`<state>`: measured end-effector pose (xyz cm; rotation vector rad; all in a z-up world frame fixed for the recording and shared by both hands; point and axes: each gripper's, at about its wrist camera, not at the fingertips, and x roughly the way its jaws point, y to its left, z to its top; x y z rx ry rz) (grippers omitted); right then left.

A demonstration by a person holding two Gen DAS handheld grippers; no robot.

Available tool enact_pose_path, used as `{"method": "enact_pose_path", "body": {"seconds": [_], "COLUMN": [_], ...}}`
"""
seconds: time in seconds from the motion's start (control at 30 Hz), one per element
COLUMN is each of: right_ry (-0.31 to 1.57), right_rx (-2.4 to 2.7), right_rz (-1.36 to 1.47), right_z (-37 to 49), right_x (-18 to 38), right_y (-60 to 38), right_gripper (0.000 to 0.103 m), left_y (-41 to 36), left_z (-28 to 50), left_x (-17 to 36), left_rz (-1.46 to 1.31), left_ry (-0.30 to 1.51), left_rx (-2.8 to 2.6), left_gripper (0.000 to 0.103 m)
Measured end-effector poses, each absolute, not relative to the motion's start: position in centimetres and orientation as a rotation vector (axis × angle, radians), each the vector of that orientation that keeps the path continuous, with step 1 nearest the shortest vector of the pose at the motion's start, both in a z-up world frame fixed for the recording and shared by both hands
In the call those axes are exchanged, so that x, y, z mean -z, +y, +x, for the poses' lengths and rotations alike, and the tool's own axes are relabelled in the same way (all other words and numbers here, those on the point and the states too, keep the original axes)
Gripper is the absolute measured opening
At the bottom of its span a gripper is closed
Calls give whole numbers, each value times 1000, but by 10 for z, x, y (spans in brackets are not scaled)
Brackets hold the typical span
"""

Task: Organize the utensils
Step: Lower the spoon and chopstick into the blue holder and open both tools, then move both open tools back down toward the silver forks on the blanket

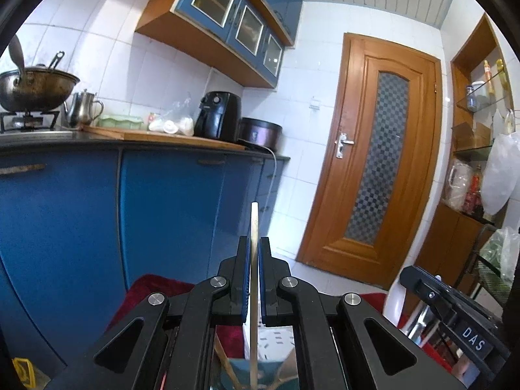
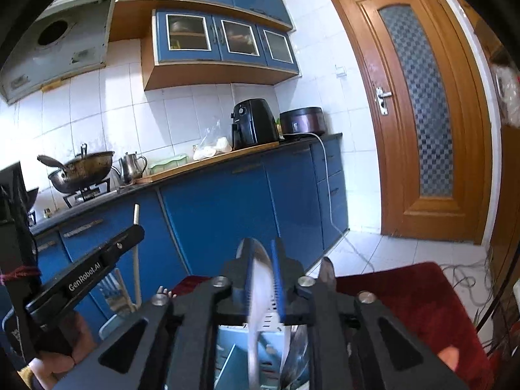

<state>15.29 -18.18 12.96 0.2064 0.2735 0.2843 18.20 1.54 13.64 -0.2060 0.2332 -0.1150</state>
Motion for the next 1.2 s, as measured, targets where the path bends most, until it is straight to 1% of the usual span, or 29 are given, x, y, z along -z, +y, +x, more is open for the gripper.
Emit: {"method": "enact_pose_path", "body": {"seconds": [0.13,0.23,0.3,0.37,0.6,1.2], "right_ry": [274,266,262,258,278,399], "right_rx": [-300,-312,-316,-317,-310,-298], "right_rz": [247,274,285,291,312,293], "right_z": [145,138,132,126,106,50], "right_x": [-134,-140,-144,-148,-159,-152], "right_y": [-188,-192,-194,-196,-200,-195], "right_gripper": [21,23,24,24,28,28], "left_y": [10,8,8,8,10,7], "left_z": [177,169,163,157,134,69], "left_x": [-138,-143,-147,-150,-159,-163], "left_rz": [-189,-179,-182,-187,-185,-131], "left_ry": [273,276,275,277,300,394], "left_rx": [148,156,160,165,176,193], "left_gripper": [8,14,21,25,25,26]}}
